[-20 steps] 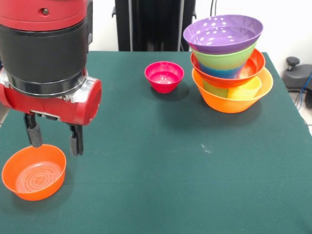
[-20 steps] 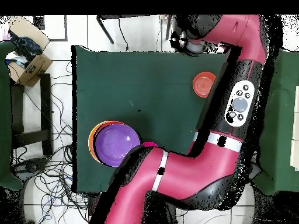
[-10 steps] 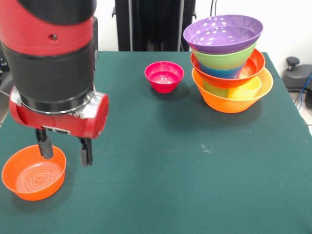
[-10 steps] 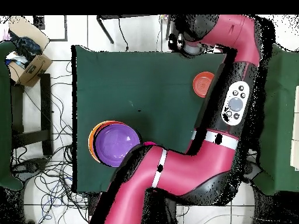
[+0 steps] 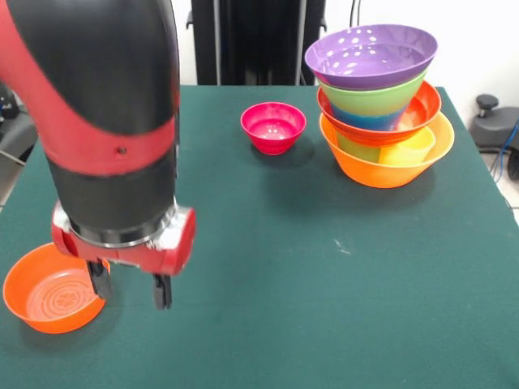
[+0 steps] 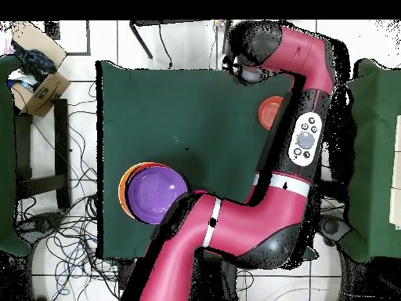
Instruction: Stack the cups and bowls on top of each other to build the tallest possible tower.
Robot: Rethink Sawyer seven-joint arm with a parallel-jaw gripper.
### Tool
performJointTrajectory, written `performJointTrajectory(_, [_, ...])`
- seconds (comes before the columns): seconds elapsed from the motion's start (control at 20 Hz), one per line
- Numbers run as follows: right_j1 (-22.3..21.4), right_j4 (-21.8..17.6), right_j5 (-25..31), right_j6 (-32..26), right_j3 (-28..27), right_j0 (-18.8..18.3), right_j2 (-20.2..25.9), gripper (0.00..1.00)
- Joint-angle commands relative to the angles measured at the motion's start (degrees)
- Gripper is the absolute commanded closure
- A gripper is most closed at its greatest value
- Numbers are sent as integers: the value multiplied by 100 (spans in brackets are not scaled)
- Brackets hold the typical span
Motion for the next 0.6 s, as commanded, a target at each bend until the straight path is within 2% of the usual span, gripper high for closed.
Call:
performJointTrajectory(0.05, [333, -150, -625, -1709, 527, 96, 347, 0])
performJointTrajectory(0.6, [372, -312, -988, -1580, 695, 6, 94, 0])
